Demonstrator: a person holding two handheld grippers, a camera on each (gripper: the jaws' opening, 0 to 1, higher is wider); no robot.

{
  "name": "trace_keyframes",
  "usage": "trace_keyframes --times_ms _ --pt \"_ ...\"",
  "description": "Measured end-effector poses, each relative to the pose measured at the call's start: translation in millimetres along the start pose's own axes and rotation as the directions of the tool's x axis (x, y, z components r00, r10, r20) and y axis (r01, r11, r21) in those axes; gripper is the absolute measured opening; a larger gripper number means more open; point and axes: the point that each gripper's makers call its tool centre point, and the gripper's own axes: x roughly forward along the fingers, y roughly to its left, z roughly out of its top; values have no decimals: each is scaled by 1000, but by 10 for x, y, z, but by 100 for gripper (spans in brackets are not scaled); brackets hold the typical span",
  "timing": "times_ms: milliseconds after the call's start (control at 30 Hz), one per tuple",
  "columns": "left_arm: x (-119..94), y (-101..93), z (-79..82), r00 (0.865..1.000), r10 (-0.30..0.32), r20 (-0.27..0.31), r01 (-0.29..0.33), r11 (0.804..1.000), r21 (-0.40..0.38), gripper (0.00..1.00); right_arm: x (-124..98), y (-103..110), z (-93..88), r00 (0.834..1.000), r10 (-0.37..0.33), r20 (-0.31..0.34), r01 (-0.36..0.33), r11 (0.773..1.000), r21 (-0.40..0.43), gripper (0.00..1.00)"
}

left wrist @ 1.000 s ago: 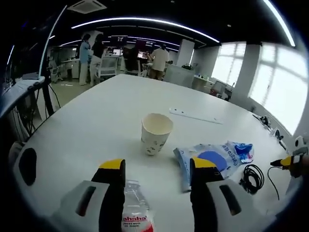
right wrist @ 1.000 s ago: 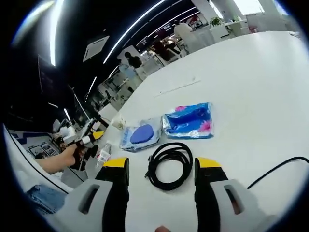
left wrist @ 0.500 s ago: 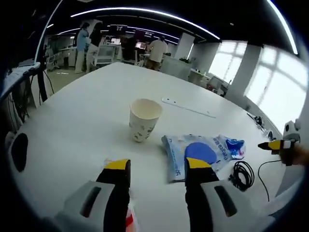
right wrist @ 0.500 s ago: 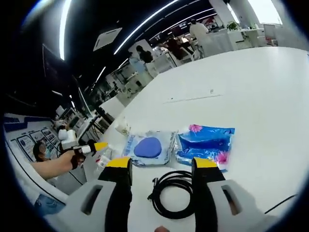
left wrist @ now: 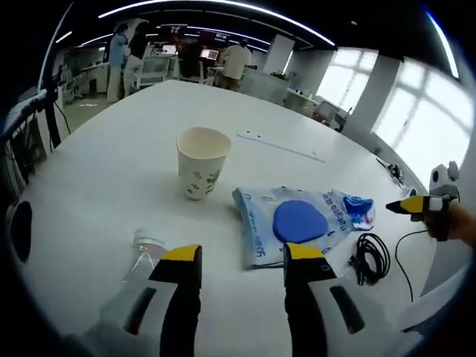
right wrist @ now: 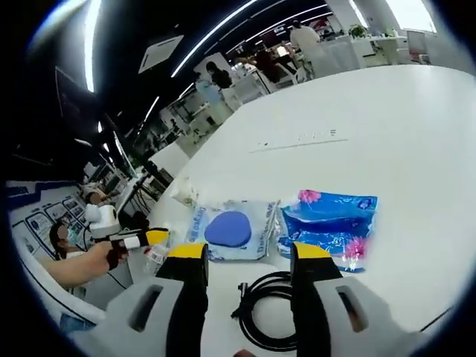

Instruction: Arrange the tabletop items into an orderly group along one side of the table until the central work area is clear of visible clutter.

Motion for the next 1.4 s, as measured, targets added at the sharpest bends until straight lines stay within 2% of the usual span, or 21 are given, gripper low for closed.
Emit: trace_keyframes --times_ms 67,233,367,733,1033,1167,1400 --pt "19 -20 -7 1000 -3 -7 3 1000 -6 42 65 3 -6 1000 -3 -5 3 1000 -6 41" --pt "96 -53 -86 999 3 -48 -2 1000 8 42 258 19 -124 998 1 -68 -3 999 -36 40" --pt "130 -60 -138 997 6 -73 -5 1000 16 41 404 40 -206 994 16 -105 -19 999 -28 40" --pt "238 -42 -193 994 13 -107 -12 1000 13 36 630 -48 -389 981 1 -193 -8 999 -36 33" --pt "325 -41 -224 992 25 -121 -24 1000 11 31 753 -87 -472 978 -12 -211 8 1000 -18 25" --pt "354 -18 -246 991 27 -132 -26 1000 10 28 763 -95 -476 979 -18 -203 15 1000 -17 15" --pt "407 -12 -273 989 32 -145 -33 999 -3 26 781 -151 -517 977 -24 -212 19 999 -29 10"
